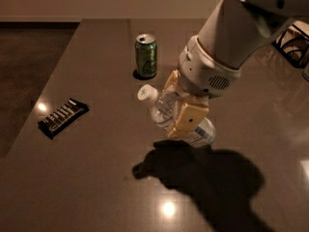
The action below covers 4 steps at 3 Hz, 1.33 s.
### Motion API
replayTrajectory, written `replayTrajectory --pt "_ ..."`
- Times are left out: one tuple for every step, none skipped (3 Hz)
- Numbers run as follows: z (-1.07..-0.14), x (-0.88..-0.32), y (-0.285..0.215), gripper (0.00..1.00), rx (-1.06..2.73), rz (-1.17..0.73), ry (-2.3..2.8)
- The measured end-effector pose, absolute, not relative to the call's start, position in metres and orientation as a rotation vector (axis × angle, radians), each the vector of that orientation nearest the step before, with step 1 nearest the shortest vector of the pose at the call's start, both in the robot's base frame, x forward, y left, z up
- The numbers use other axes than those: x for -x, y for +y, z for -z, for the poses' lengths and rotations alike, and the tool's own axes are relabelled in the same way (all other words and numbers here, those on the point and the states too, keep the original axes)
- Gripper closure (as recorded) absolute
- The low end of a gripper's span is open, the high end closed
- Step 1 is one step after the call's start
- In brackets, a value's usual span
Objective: Knock blue plastic bottle over
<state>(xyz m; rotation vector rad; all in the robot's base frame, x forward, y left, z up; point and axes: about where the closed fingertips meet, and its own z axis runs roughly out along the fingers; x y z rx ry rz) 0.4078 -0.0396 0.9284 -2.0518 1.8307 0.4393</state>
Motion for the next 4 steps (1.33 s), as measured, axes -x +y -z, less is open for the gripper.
replayTrajectory --pt "-0.904 -0.428 -0.074 1.0 2.191 -0.236 1.892" --pt "-0.883 -0.435 -0.098 0.84 2.332 -0.04 1.896" --pt "-0.87 -0.432 -0.113 0.61 2.434 0.077 1.872" --pt "-0.854 -0.43 -0.125 0.38 2.504 0.137 1.856"
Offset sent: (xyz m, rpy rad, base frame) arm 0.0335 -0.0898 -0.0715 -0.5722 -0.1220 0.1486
